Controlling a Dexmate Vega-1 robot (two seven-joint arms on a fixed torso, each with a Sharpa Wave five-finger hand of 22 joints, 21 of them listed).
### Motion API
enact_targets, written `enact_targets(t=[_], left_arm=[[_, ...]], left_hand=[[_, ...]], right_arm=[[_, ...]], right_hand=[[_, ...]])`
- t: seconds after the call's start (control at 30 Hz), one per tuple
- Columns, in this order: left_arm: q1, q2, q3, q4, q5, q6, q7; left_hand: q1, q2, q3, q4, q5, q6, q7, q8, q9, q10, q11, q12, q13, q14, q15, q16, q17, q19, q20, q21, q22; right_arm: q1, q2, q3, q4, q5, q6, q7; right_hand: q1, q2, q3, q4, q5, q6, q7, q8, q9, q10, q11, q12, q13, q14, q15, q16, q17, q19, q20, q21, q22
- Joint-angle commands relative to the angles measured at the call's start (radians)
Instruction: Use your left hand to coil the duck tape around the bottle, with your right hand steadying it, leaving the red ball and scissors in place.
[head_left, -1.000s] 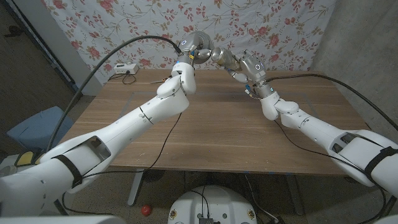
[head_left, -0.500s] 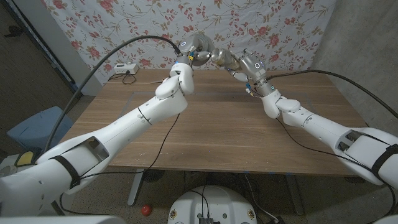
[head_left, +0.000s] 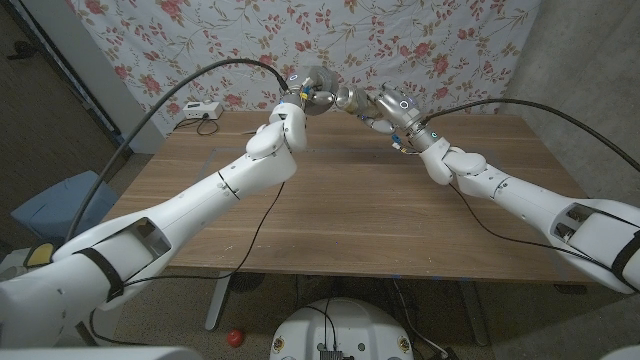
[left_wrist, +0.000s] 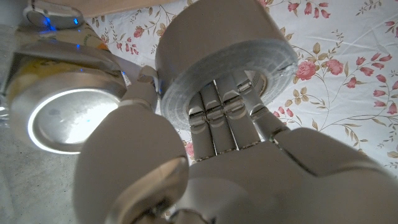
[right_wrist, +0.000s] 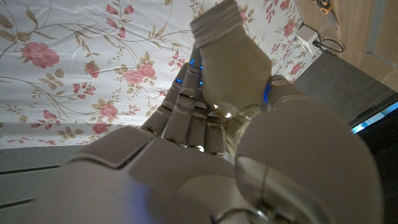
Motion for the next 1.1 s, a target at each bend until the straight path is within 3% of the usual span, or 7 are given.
enact_targets(t=[0.03, 0.63, 1.1], left_arm=[[-0.028, 0.02, 0.033, 0.039, -0.021, -0.003, -0.11], [-0.073, 0.024, 0.081, 0.138, -0.069, -0.018, -0.242], [-0.109, 0.018, 0.122, 0.199, -0.094, -0.029, -0.316]], left_hand=[[0.137, 0.146, 0.022, 0.024, 0.005, -0.004, -0.003, 0.004, 0.004, 0.123, -0.126, -0.005, 0.004, 0.112, -0.118, 0.001, 0.003, -0.005, -0.004, -0.003, 0.001], [0.135, 0.146, 0.02, 0.024, 0.006, -0.006, 0.0, 0.004, 0.005, 0.125, -0.123, -0.01, 0.004, 0.108, -0.116, -0.002, 0.003, -0.006, -0.004, -0.003, 0.001], [0.135, 0.148, 0.021, 0.024, 0.006, -0.007, 0.001, 0.004, 0.005, 0.125, -0.122, -0.014, 0.004, 0.107, -0.117, -0.004, 0.002, -0.006, -0.003, -0.002, 0.001]], right_arm=[[0.025, -0.011, -0.036, -0.039, -0.053, -0.012, 0.155], [0.051, -0.003, -0.089, -0.037, -0.116, -0.011, 0.299], [0.074, 0.027, -0.155, 0.024, -0.169, -0.004, 0.32]], right_hand=[[0.057, 0.2, 0.015, 0.017, 0.008, 0.229, -0.232, 0.002, 0.002, 0.176, -0.184, -0.001, 0.002, 0.008, -0.154, 0.003, 0.003, -0.006, -0.154, 0.002, 0.002], [0.056, 0.196, 0.013, 0.021, 0.009, 0.227, -0.236, 0.004, 0.001, 0.169, -0.184, -0.002, 0.0, -0.001, -0.154, -0.007, -0.001, -0.006, -0.153, 0.001, 0.001], [0.058, 0.196, 0.013, 0.021, 0.01, 0.225, -0.237, 0.004, 0.0, 0.168, -0.181, -0.002, -0.002, -0.003, -0.155, -0.011, -0.002, -0.005, -0.15, 0.001, 0.0]])
